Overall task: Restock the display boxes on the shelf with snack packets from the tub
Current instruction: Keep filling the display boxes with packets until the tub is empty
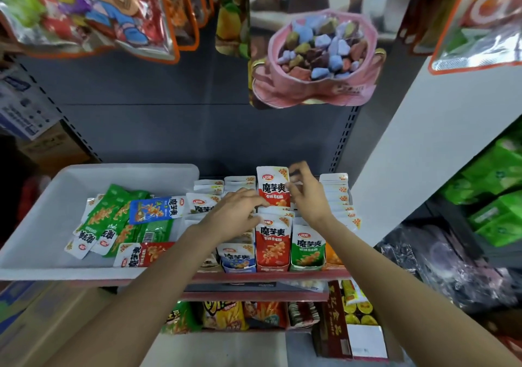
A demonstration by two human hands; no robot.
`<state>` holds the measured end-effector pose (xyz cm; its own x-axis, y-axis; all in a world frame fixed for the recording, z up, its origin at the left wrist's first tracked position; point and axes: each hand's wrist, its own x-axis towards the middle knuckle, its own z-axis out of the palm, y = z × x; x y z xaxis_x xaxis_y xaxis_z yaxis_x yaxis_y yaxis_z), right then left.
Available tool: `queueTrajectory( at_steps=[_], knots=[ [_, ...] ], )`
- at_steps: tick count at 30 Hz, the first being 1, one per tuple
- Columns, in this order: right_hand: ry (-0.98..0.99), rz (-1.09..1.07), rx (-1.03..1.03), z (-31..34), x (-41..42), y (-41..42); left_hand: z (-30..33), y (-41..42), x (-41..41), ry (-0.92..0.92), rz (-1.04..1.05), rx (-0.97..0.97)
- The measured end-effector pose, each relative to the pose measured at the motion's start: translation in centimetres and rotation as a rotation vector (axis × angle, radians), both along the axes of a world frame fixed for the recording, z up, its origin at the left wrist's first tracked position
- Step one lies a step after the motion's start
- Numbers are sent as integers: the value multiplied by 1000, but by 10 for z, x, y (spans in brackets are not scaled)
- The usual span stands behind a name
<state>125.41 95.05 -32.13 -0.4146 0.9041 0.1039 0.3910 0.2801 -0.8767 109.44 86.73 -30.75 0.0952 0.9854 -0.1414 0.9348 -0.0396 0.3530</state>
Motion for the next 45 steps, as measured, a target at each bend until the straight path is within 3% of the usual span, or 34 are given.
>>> queueTrajectory(
  at_steps=[5, 12, 19, 23, 28, 33, 39, 45],
  knots=[
    [12, -77, 4, -1, -3, 3, -2, 2, 0, 1, 15, -6],
    [-315, 160, 84, -5, 6, 0, -4, 0, 0, 0, 29, 1],
    [-459, 170, 27, 0, 2, 4, -6, 0, 2, 15, 21, 36],
    [-484, 162, 60, 7, -3, -1, -5, -9, 1, -78, 23, 175],
    [-437, 178, 181, 25, -30, -24, -4, -38, -29, -199, 167, 401],
    [-389, 305, 250, 41, -100, -57, -7, -79, -89, -414, 469, 469],
    [-388, 474, 198, 31, -207, -108, -34, -121, -183, -426, 698, 189],
    [-761, 576, -32, -27, -275, -133, -63, -128, -237, -156, 563, -364]
  ],
)
